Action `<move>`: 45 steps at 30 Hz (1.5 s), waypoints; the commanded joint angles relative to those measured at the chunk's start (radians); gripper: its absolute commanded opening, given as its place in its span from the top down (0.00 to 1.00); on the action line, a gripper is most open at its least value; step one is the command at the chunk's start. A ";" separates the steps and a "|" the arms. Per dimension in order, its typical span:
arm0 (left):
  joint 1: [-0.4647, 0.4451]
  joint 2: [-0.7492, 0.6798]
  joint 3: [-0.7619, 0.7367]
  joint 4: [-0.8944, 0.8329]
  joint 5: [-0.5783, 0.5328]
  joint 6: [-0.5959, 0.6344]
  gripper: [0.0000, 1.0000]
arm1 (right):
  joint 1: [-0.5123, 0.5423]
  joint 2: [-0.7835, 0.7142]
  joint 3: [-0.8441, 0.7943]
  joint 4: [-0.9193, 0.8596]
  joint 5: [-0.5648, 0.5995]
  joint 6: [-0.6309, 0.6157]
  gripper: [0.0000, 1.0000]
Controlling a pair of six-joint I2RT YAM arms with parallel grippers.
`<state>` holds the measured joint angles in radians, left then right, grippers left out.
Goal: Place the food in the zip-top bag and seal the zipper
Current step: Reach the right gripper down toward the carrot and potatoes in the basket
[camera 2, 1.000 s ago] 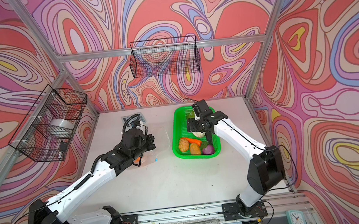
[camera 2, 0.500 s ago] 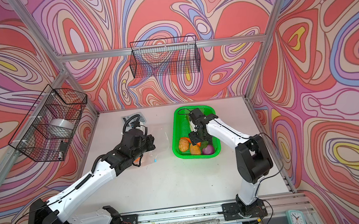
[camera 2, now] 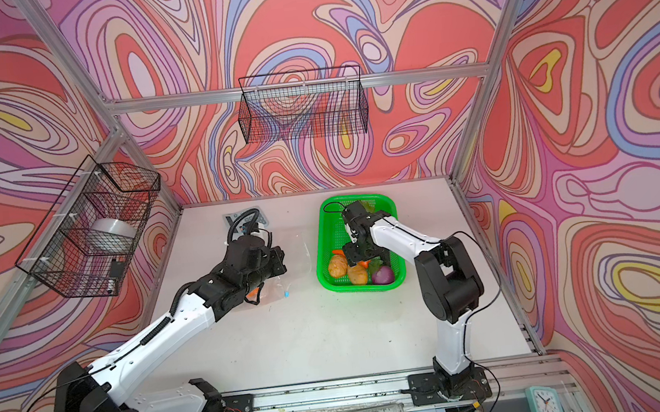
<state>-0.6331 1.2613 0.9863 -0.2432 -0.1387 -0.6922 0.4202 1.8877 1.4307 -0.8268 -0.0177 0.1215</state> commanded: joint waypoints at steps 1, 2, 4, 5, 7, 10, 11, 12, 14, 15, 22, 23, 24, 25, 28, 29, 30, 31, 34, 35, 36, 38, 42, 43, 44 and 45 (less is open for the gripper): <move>0.007 0.004 0.026 -0.014 0.000 -0.013 1.00 | 0.001 -0.031 0.008 -0.056 -0.062 0.107 0.24; 0.007 0.006 0.024 -0.013 0.001 -0.015 1.00 | 0.001 -0.047 -0.004 -0.063 -0.067 0.129 0.22; 0.007 0.010 0.022 -0.009 0.007 -0.018 1.00 | 0.003 -0.077 -0.031 -0.065 -0.082 0.158 0.21; 0.008 0.013 0.025 -0.009 0.011 -0.020 1.00 | 0.005 -0.094 -0.042 -0.064 -0.091 0.165 0.19; 0.007 0.019 0.031 -0.009 0.020 -0.020 1.00 | 0.016 -0.110 -0.062 -0.069 -0.097 0.173 0.16; 0.007 0.026 0.039 -0.013 0.025 -0.015 1.00 | 0.033 -0.137 -0.073 -0.100 -0.079 0.176 0.14; 0.007 0.027 0.041 -0.012 0.025 -0.015 1.00 | 0.037 -0.133 -0.080 -0.108 -0.079 0.176 0.14; 0.007 0.029 0.043 -0.011 0.026 -0.014 1.00 | 0.045 -0.132 -0.090 -0.107 -0.081 0.176 0.14; 0.007 0.029 0.044 -0.008 0.027 -0.015 1.00 | 0.064 -0.130 -0.110 -0.090 -0.081 0.177 0.14; 0.008 0.029 0.045 -0.007 0.027 -0.016 1.00 | 0.069 -0.128 -0.119 -0.082 -0.083 0.180 0.15; 0.007 0.027 0.047 -0.010 0.039 -0.015 1.00 | 0.071 -0.089 -0.124 -0.049 0.028 0.152 0.16; 0.007 0.025 0.048 -0.013 0.038 -0.016 1.00 | 0.071 -0.076 -0.121 -0.051 0.027 0.144 0.17; 0.007 0.023 0.046 -0.013 0.036 -0.015 1.00 | 0.073 -0.068 -0.120 -0.048 0.026 0.141 0.18; 0.007 0.020 0.043 -0.011 0.034 -0.018 1.00 | 0.073 -0.058 -0.122 -0.043 0.027 0.141 0.18; 0.007 0.012 0.031 -0.005 0.028 -0.027 1.00 | 0.076 -0.048 -0.134 -0.020 0.030 0.141 0.19; 0.008 0.009 0.026 0.000 0.028 -0.032 1.00 | 0.075 -0.047 -0.138 -0.011 0.029 0.142 0.19; 0.007 0.009 0.023 0.000 0.031 -0.034 1.00 | 0.075 -0.043 -0.139 -0.006 0.028 0.144 0.19; 0.008 0.009 0.021 0.000 0.032 -0.036 1.00 | 0.075 -0.041 -0.142 -0.001 0.025 0.145 0.20; 0.008 0.009 0.024 -0.005 0.034 -0.034 1.00 | 0.075 -0.036 -0.148 0.013 0.022 0.148 0.22; 0.007 0.009 0.025 -0.007 0.034 -0.033 1.00 | 0.076 -0.035 -0.151 0.015 0.020 0.149 0.23; 0.008 0.008 0.025 -0.008 0.032 -0.032 1.00 | 0.075 -0.032 -0.151 0.018 0.019 0.150 0.24; 0.007 0.006 0.025 -0.006 0.031 -0.032 1.00 | 0.075 -0.035 -0.150 0.018 0.019 0.152 0.28; 0.007 0.004 0.022 -0.006 0.031 -0.035 1.00 | 0.076 -0.064 -0.154 0.026 0.020 0.163 0.40; 0.007 0.003 0.022 -0.007 0.030 -0.035 1.00 | 0.075 -0.072 -0.151 0.023 0.022 0.166 0.41; 0.008 0.003 0.022 -0.007 0.031 -0.034 1.00 | 0.074 -0.079 -0.149 0.024 0.021 0.168 0.43; 0.008 0.001 0.020 -0.007 0.029 -0.036 1.00 | 0.074 -0.086 -0.146 0.023 0.019 0.171 0.45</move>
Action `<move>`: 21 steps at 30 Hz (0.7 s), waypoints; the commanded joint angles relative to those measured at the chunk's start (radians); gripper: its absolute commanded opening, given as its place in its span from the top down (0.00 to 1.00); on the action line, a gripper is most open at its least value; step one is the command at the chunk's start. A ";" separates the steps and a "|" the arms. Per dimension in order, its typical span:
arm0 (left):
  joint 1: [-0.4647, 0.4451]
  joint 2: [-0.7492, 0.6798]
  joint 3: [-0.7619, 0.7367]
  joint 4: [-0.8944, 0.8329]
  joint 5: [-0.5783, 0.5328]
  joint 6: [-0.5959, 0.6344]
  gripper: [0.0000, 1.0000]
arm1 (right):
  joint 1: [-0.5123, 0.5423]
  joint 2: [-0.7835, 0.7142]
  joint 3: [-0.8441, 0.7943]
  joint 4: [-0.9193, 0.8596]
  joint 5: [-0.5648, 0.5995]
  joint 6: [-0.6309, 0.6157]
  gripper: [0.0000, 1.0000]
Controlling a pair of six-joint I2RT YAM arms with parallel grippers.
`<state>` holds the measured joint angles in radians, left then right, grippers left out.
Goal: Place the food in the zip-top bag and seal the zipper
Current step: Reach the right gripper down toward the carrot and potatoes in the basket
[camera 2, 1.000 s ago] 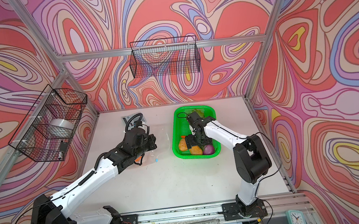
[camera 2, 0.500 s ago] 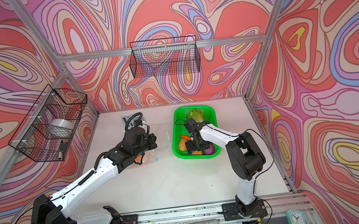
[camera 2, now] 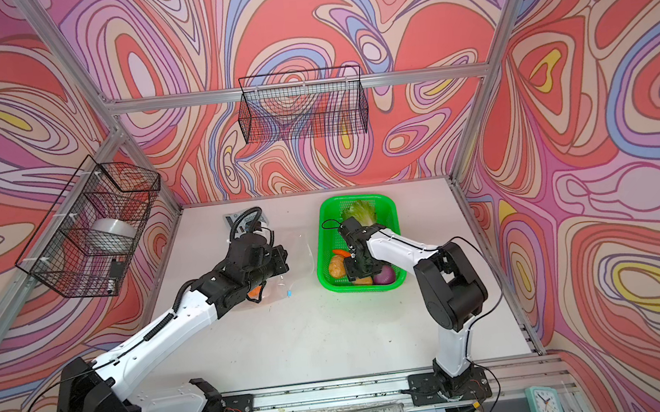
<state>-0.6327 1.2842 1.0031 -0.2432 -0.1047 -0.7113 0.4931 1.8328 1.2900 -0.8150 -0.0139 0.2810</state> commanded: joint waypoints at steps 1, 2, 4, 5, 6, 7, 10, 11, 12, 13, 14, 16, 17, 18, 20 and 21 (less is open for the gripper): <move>0.007 -0.022 0.002 -0.006 -0.006 -0.016 1.00 | 0.001 -0.037 -0.002 0.011 0.014 0.016 0.47; 0.007 -0.023 0.002 -0.006 -0.005 -0.016 1.00 | 0.000 -0.043 0.002 0.008 0.014 0.021 0.48; 0.007 -0.026 0.000 -0.007 -0.006 -0.016 1.00 | -0.003 -0.055 0.019 0.001 0.011 0.035 0.50; 0.007 -0.029 -0.002 -0.009 -0.007 -0.014 1.00 | -0.005 -0.055 0.025 0.001 0.007 0.042 0.50; 0.007 -0.031 -0.002 -0.010 -0.010 -0.014 1.00 | -0.009 -0.070 0.034 0.000 -0.001 0.047 0.50; 0.007 -0.034 -0.004 -0.010 -0.011 -0.014 1.00 | -0.013 -0.090 0.039 0.001 -0.006 0.055 0.50; 0.006 -0.039 -0.012 -0.007 -0.016 -0.016 1.00 | -0.032 -0.112 0.045 0.013 -0.017 0.075 0.51; 0.008 -0.040 -0.015 -0.004 -0.016 -0.016 1.00 | -0.038 -0.117 0.044 0.022 -0.021 0.080 0.51; 0.007 -0.041 -0.017 -0.004 -0.015 -0.017 1.00 | -0.043 -0.122 0.042 0.035 -0.021 0.083 0.52; 0.007 -0.042 -0.019 -0.002 -0.016 -0.018 1.00 | -0.047 -0.122 0.035 0.052 -0.011 0.091 0.52; 0.008 -0.040 -0.021 0.000 -0.015 -0.020 1.00 | -0.049 -0.121 0.030 0.070 -0.002 0.097 0.53; 0.007 -0.038 -0.023 0.006 -0.009 -0.020 1.00 | -0.052 -0.106 0.023 0.108 0.013 0.111 0.53; 0.007 -0.036 -0.021 0.007 -0.007 -0.022 1.00 | -0.052 -0.099 0.019 0.130 0.023 0.118 0.53; 0.007 -0.035 -0.021 0.007 -0.004 -0.022 1.00 | -0.054 -0.088 0.019 0.150 0.030 0.126 0.53; 0.007 -0.035 -0.018 0.004 -0.001 -0.022 1.00 | -0.054 -0.073 0.026 0.172 0.038 0.137 0.55; 0.007 -0.037 -0.018 0.002 -0.002 -0.022 1.00 | -0.053 -0.074 0.030 0.182 0.041 0.142 0.55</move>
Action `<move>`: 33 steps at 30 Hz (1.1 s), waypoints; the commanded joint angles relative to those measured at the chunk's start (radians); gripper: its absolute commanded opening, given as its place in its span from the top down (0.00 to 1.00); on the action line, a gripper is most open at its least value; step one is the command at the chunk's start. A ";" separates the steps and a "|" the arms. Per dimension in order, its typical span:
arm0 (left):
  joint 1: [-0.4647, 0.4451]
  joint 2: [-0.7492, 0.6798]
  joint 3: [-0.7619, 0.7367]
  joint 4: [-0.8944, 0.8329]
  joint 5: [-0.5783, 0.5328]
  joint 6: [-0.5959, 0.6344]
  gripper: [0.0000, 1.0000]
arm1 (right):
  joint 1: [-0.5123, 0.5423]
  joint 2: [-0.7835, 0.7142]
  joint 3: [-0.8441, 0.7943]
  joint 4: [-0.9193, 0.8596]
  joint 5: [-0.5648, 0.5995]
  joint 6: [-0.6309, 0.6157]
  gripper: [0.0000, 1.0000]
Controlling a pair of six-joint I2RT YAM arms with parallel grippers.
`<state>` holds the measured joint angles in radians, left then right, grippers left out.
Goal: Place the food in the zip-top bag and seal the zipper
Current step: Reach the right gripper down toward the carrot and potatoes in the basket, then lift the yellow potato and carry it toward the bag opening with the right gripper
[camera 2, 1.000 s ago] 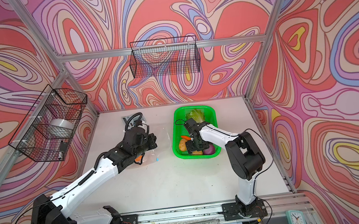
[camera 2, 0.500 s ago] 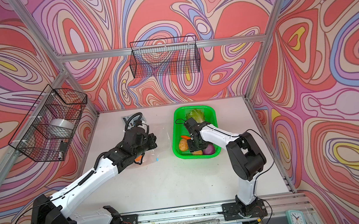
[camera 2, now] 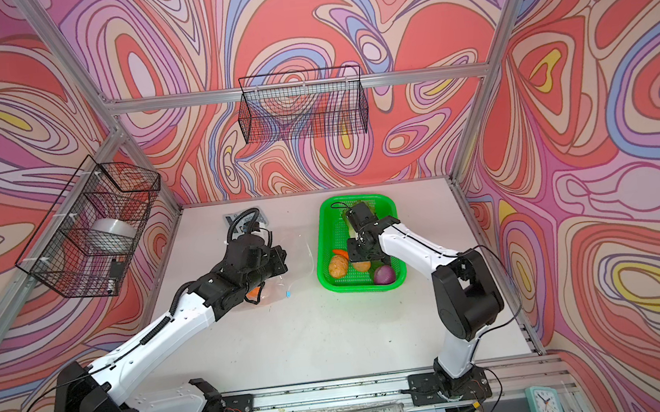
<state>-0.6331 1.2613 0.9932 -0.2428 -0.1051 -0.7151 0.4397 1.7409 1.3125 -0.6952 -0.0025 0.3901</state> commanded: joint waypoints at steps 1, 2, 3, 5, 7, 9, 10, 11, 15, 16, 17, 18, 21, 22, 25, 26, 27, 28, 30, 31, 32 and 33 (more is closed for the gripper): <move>0.007 -0.016 -0.007 -0.001 -0.002 -0.020 1.00 | -0.001 0.013 0.013 0.068 0.034 0.036 0.55; 0.007 -0.018 -0.007 -0.001 -0.002 -0.020 1.00 | 0.000 0.003 0.015 0.073 0.035 0.037 0.56; 0.008 -0.020 -0.007 0.000 -0.002 -0.020 1.00 | 0.000 -0.010 0.019 0.077 0.040 0.038 0.56; 0.008 -0.020 -0.007 0.007 0.000 -0.020 1.00 | -0.002 -0.039 0.028 0.073 0.047 0.036 0.57; 0.007 -0.014 -0.005 0.014 0.005 -0.018 1.00 | -0.002 -0.072 0.045 0.063 0.035 0.035 0.57; 0.007 -0.007 0.000 0.019 0.013 -0.020 1.00 | -0.001 -0.109 0.058 0.070 -0.014 0.043 0.57; 0.008 -0.004 0.004 0.022 0.016 -0.021 1.00 | -0.002 -0.125 0.063 0.074 -0.044 0.049 0.57; 0.007 0.001 0.009 0.026 0.019 -0.023 1.00 | -0.002 -0.145 0.069 0.090 -0.085 0.063 0.57; 0.007 0.022 0.039 0.040 0.030 -0.021 1.00 | 0.003 -0.191 0.038 0.208 -0.262 0.142 0.58; 0.007 0.030 0.048 0.040 0.035 -0.020 1.00 | 0.004 -0.197 0.027 0.239 -0.293 0.162 0.59; 0.007 0.038 0.058 0.040 0.040 -0.020 1.00 | 0.008 -0.201 0.011 0.279 -0.331 0.188 0.59; 0.008 0.044 0.067 0.042 0.046 -0.022 1.00 | 0.012 -0.204 -0.002 0.319 -0.366 0.217 0.59; 0.008 0.056 0.081 0.052 0.061 -0.029 1.00 | 0.044 -0.213 -0.039 0.441 -0.432 0.289 0.60; 0.007 0.058 0.083 0.053 0.064 -0.033 1.00 | 0.059 -0.213 -0.050 0.471 -0.434 0.304 0.60; 0.008 0.059 0.083 0.057 0.072 -0.044 1.00 | 0.097 -0.195 -0.068 0.537 -0.441 0.342 0.61; 0.007 0.057 0.083 0.056 0.073 -0.047 1.00 | 0.108 -0.192 -0.081 0.562 -0.441 0.356 0.61; 0.008 0.055 0.084 0.056 0.073 -0.050 1.00 | 0.119 -0.189 -0.099 0.602 -0.439 0.375 0.61; 0.007 0.052 0.083 0.054 0.074 -0.052 1.00 | 0.127 -0.187 -0.117 0.639 -0.441 0.391 0.61; 0.007 0.046 0.078 0.054 0.074 -0.056 1.00 | 0.147 -0.168 -0.137 0.695 -0.443 0.421 0.61; 0.007 0.044 0.076 0.054 0.075 -0.058 1.00 | 0.155 -0.156 -0.133 0.700 -0.449 0.424 0.61; 0.008 0.042 0.075 0.054 0.075 -0.060 1.00 | 0.166 -0.140 -0.123 0.691 -0.450 0.424 0.61; 0.008 0.041 0.076 0.053 0.074 -0.060 1.00 | 0.177 -0.124 -0.115 0.681 -0.446 0.423 0.61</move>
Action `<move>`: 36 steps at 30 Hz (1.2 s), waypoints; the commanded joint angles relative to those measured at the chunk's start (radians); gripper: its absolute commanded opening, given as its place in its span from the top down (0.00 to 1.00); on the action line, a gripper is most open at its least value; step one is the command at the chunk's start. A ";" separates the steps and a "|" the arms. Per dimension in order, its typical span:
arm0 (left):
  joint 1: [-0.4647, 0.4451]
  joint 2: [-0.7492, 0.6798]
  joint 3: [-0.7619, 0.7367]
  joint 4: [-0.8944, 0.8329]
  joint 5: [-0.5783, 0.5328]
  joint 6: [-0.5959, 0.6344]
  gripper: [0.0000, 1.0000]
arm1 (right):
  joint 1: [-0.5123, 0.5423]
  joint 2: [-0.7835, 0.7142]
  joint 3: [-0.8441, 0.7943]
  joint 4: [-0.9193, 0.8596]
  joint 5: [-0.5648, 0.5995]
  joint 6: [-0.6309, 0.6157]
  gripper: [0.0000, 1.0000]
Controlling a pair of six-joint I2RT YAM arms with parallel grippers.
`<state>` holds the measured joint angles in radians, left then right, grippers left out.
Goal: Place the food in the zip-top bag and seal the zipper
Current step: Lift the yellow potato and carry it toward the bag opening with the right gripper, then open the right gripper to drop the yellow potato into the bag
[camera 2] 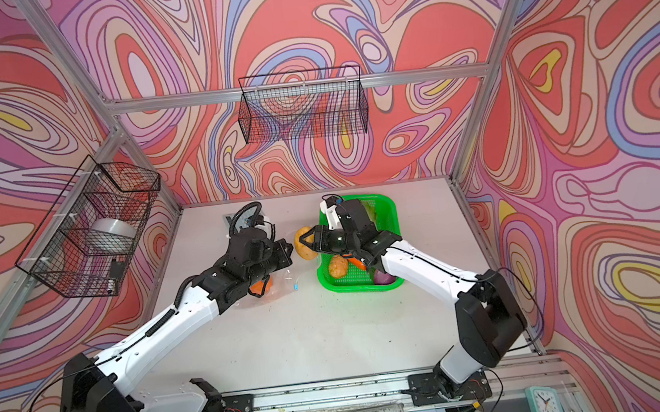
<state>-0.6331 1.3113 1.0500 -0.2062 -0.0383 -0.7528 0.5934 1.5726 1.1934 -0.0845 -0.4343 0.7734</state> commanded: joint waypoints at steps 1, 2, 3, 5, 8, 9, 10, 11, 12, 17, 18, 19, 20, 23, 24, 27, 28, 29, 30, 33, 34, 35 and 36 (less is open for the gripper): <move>0.008 -0.010 0.019 0.016 0.007 -0.024 1.00 | 0.032 0.054 0.006 0.066 -0.011 0.038 0.61; 0.007 -0.014 0.019 0.015 0.004 -0.021 1.00 | 0.039 0.064 0.008 0.060 -0.009 0.037 0.61; 0.008 -0.016 0.019 0.012 0.000 -0.017 1.00 | 0.045 0.071 0.006 0.059 -0.007 0.039 0.61; 0.007 -0.023 0.022 0.005 -0.007 -0.006 1.00 | 0.058 0.083 0.003 0.061 -0.001 0.041 0.61; 0.007 -0.031 0.021 0.003 0.004 0.000 1.00 | 0.070 0.106 0.010 0.063 0.000 0.043 0.61; 0.007 -0.030 0.021 0.005 0.014 -0.002 1.00 | 0.073 0.113 0.016 0.068 -0.001 0.043 0.60; 0.008 -0.030 0.021 0.007 0.028 -0.003 1.00 | 0.076 0.125 0.022 0.072 -0.002 0.043 0.60; 0.007 -0.029 0.024 0.005 0.040 -0.006 1.00 | 0.077 0.136 0.032 0.074 -0.006 0.043 0.60; 0.007 -0.030 0.025 0.004 0.047 -0.009 1.00 | 0.078 0.145 0.040 0.073 -0.009 0.043 0.60; 0.007 -0.051 0.020 -0.001 0.051 -0.013 1.00 | 0.083 0.181 0.067 0.062 -0.012 0.041 0.45; 0.007 -0.055 0.018 -0.002 0.044 -0.011 1.00 | 0.083 0.182 0.066 0.058 -0.009 0.041 0.39; 0.007 -0.059 0.016 -0.002 0.038 -0.011 1.00 | 0.083 0.180 0.066 0.053 -0.006 0.040 0.33; 0.008 -0.064 0.014 -0.003 0.033 -0.010 1.00 | 0.083 0.178 0.064 0.048 0.000 0.038 0.26; 0.007 -0.067 0.012 -0.006 0.020 -0.006 1.00 | 0.083 0.158 0.058 0.029 0.022 0.024 0.20; 0.007 -0.067 0.010 -0.007 0.017 -0.005 1.00 | 0.083 0.150 0.056 0.025 0.027 0.018 0.20; 0.008 -0.069 0.011 -0.014 -0.006 0.005 1.00 | 0.083 0.121 0.063 -0.005 0.050 -0.006 0.20; 0.008 -0.071 0.013 -0.020 -0.018 0.012 1.00 | 0.083 0.106 0.068 -0.024 0.059 -0.017 0.20; 0.008 -0.075 0.016 -0.026 -0.028 0.020 1.00 | 0.083 0.091 0.075 -0.043 0.071 -0.030 0.20; 0.010 -0.081 0.016 -0.030 -0.038 0.026 1.00 | 0.083 0.077 0.083 -0.064 0.085 -0.045 0.20; 0.010 -0.098 0.018 -0.042 -0.065 0.045 1.00 | 0.076 0.027 0.113 -0.154 0.148 -0.102 0.20; 0.012 -0.102 0.018 -0.046 -0.073 0.046 1.00 | 0.069 0.009 0.119 -0.181 0.166 -0.114 0.20; 0.012 -0.105 0.017 -0.049 -0.077 0.049 1.00 | 0.060 -0.007 0.121 -0.203 0.181 -0.120 0.20; 0.014 -0.106 0.015 -0.050 -0.080 0.049 1.00 | 0.044 -0.024 0.121 -0.229 0.192 -0.125 0.20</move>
<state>-0.6224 1.2316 1.0496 -0.2352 -0.0765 -0.7238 0.6605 1.6093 1.2835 -0.2161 -0.3168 0.7074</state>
